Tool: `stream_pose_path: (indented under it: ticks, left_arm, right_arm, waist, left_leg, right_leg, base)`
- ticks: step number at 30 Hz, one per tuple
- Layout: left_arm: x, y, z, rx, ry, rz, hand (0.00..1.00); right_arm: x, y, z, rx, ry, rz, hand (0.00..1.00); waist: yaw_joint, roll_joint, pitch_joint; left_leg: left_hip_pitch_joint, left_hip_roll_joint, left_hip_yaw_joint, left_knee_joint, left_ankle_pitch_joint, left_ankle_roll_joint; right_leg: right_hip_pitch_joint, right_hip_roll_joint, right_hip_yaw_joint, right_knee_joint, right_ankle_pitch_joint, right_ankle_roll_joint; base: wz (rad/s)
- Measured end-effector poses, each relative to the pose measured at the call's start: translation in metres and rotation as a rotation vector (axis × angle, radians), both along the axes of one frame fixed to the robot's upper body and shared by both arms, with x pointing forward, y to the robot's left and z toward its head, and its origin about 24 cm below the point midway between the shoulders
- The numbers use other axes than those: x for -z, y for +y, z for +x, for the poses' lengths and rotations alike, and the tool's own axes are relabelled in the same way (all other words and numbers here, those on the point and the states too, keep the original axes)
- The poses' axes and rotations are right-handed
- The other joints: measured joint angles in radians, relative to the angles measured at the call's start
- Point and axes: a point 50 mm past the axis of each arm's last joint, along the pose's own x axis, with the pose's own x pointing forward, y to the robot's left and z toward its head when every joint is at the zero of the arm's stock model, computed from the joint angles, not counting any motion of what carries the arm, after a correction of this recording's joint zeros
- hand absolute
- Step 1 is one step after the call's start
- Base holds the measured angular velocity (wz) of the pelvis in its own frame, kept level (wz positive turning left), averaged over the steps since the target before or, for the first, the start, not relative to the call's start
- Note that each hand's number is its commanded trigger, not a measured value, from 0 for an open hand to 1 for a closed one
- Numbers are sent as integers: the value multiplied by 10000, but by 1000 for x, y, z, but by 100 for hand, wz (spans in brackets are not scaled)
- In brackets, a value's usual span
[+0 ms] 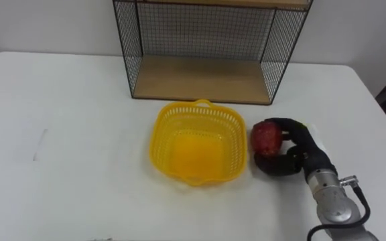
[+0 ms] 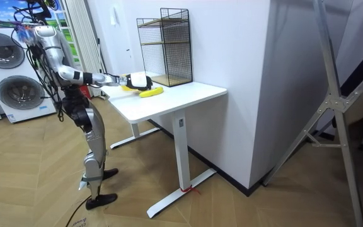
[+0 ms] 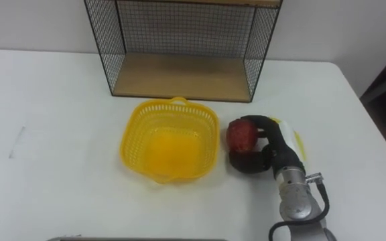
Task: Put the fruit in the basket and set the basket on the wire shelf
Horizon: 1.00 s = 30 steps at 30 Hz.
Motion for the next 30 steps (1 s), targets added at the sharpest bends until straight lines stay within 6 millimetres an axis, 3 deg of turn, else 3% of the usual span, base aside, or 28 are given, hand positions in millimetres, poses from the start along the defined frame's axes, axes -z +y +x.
stream_pose_path:
  ticks: [6, 13, 22, 29, 30]
  left_arm:
    - [1, -1, -3, -54, 97, 44, 0]
    - [0, -2, 1, 183, -26, 164, 0]
    - [2, -5, 0, 592, 144, 218, 0]
    - [3, -8, 8, 980, 53, 175, 0]
    - [3, -9, 12, 1068, -12, 136, 0]
  right_arm:
    - [-19, 8, 1, -146, -920, 262, 100]
    - [-58, 20, 7, -441, -2689, 418, 100]
    - [-90, 44, 5, -1781, -4037, -164, 100]
    - [-89, 74, -1, -3527, -3727, -188, 100]
    - [-87, 77, -1, -3787, -3575, -229, 58]
  waist:
    - [-28, 170, -56]
    - [1, 191, -70]
    - [-3, 160, -51]
    - [233, 31, -49]
    - [324, 12, -34]
  left_leg:
    - [9, 2, 7, 7, 3, 0]
    - [53, 1, 36, -35, 5, 0]
    - [12, 24, 177, -192, 20, -10]
    - [-18, 35, 224, -174, 20, -11]
    - [-19, 34, 221, -172, 19, -12]
  right_leg:
    - [5, 1, 3, -22, -1, 1]
    - [27, 0, 37, -31, -2, 2]
    - [-149, 10, 197, 25, 6, -10]
    - [-209, 16, 238, 16, 13, -17]
    - [-208, 16, 238, 16, 13, -17]
  base:
    - [0]
    - [0]
    - [-5]
    - [-2]
    - [0]
